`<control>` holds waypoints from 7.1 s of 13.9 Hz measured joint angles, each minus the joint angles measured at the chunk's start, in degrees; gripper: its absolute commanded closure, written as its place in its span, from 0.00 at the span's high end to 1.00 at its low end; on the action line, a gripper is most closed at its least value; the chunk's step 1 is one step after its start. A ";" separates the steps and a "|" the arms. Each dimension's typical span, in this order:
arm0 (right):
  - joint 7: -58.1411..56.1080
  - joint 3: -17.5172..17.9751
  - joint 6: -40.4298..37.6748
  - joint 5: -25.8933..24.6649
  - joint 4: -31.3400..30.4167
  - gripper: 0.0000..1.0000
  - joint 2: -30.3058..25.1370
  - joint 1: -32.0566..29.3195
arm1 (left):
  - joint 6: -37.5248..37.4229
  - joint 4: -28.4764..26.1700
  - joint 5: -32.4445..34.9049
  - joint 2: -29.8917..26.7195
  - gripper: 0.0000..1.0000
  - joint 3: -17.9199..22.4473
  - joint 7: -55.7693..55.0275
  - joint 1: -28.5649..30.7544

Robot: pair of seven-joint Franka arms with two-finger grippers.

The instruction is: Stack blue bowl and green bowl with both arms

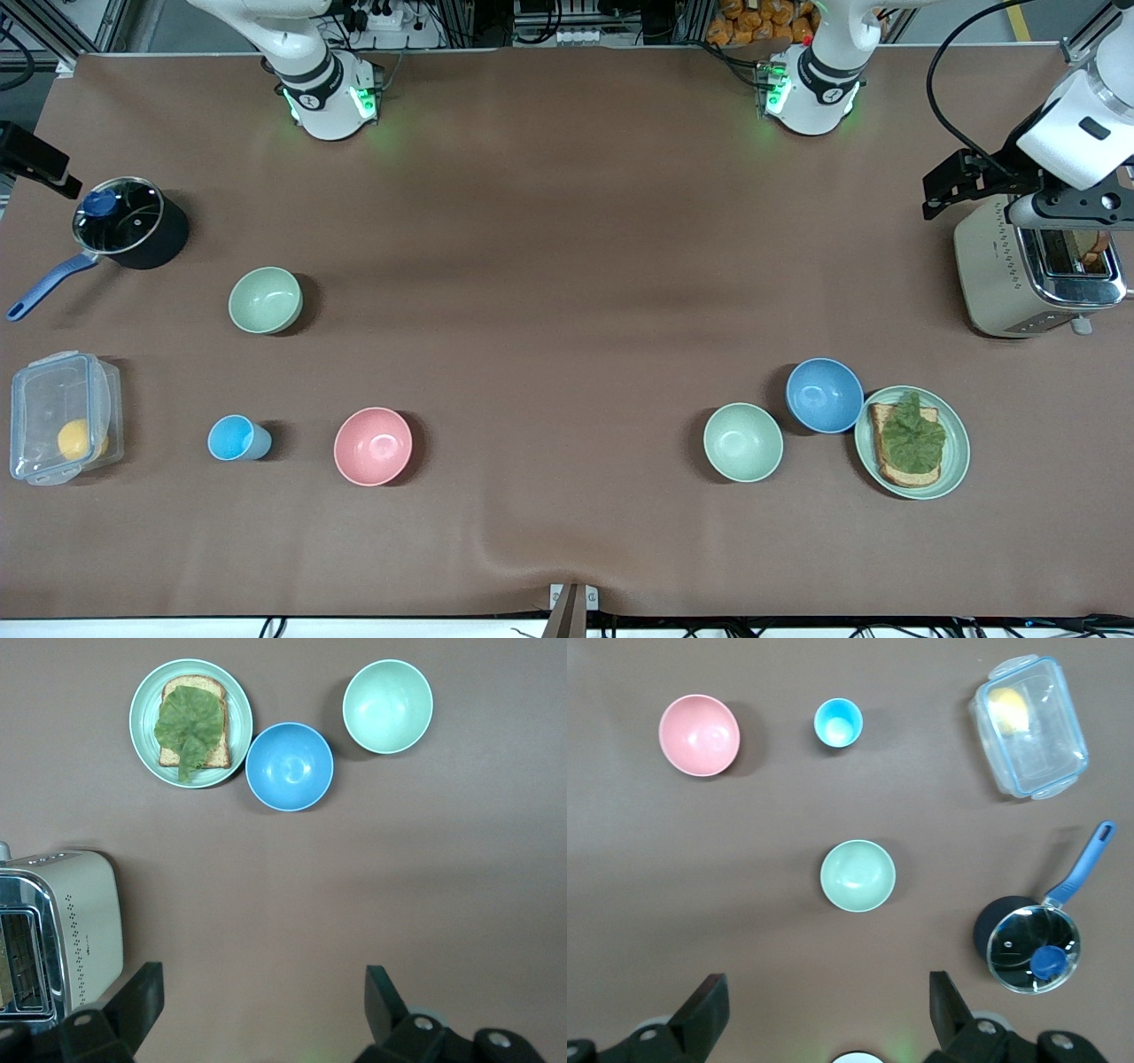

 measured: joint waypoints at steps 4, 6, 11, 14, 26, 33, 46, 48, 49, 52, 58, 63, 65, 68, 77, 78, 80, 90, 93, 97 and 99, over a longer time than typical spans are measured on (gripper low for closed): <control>0.00 0.03 0.00 1.22 -0.09 1.00 0.05 0.00 | 0.00 0.00 0.00 0.00 1.00 0.00 0.09 0.02; -0.01 0.02 0.00 1.23 -0.12 1.00 0.05 0.00 | 0.00 0.00 0.00 0.00 1.00 0.00 0.09 0.02; -0.01 0.01 0.00 1.23 -0.36 1.00 0.11 0.00 | 0.00 -0.02 0.00 0.12 1.00 0.03 0.15 0.05; -0.01 -0.02 0.00 1.23 -0.55 1.00 0.11 0.00 | 0.00 -0.05 0.00 0.70 1.00 0.03 0.25 0.07; -0.03 -0.94 7.74 1.19 -12.44 1.00 1.52 -1.38 | 6.96 -0.10 4.44 10.97 1.00 -0.62 0.66 3.33; -5.44 -2.67 15.69 1.20 -22.70 1.00 1.85 -3.32 | 16.80 -0.27 4.73 23.67 1.00 -0.57 0.66 4.22; -19.74 -5.57 47.43 1.26 -49.66 1.00 2.09 -4.28 | 31.45 -0.33 8.43 36.93 1.00 -0.37 0.13 6.45; -19.94 -5.59 52.12 2.01 -52.03 1.00 2.66 -4.30 | 36.54 -1.03 8.43 39.37 1.00 -0.57 -2.63 6.29; -20.02 -5.58 54.71 2.36 -53.12 1.00 3.22 -4.30 | 38.86 -1.60 8.43 40.41 1.00 -0.73 -4.15 6.04; -21.75 -5.63 60.41 2.51 -54.43 1.00 6.27 -4.34 | 42.44 -2.42 8.43 42.72 1.00 -0.98 -7.22 4.63; -23.85 -5.65 70.30 3.40 -55.29 0.91 13.03 -5.74 | 43.33 -2.99 8.44 43.47 1.00 -0.93 -7.36 4.46; -23.94 -5.45 75.61 3.42 -57.40 0.20 16.01 -5.73 | 43.69 -2.89 8.44 43.47 1.00 -0.92 -7.28 4.52; -23.99 -5.28 75.94 3.42 -57.74 0.00 16.06 -5.73 | 43.76 -2.79 8.44 43.46 1.00 -0.92 -7.28 4.51; -23.99 -4.87 75.63 3.43 -57.74 0.00 15.98 -5.63 | 43.78 -2.62 8.44 43.45 1.00 -0.95 -7.28 4.48; -6.73 -3.94 52.22 3.69 -47.73 0.00 11.56 3.33 | 43.78 -2.29 8.44 43.21 0.27 -1.01 -7.31 4.44; -5.23 -3.89 51.24 3.92 -47.18 0.00 10.93 4.27 | 43.78 -2.25 8.44 43.20 0.27 -1.01 -7.31 4.44; -1.88 -3.83 50.74 5.70 -47.10 0.00 10.25 6.38 | 43.75 -2.21 8.44 43.19 0.27 -1.02 -7.31 4.43; 33.35 -3.26 52.92 6.81 -46.87 0.00 9.94 28.00 | 40.49 -1.33 8.44 40.57 0.16 -1.12 -7.28 4.16; 42.60 -2.26 56.40 6.85 -46.92 0.00 9.98 33.28 | 40.19 -1.48 8.44 40.57 0.15 -1.15 -7.31 4.13; 53.88 -1.54 62.09 6.86 -47.41 0.00 10.91 41.51 | 39.94 -1.71 8.44 40.82 0.15 -1.15 -7.32 4.13; 58.37 -1.48 63.81 6.86 -47.45 0.00 11.53 44.94 | 39.93 -1.73 8.44 40.85 0.03 -1.15 -7.32 4.13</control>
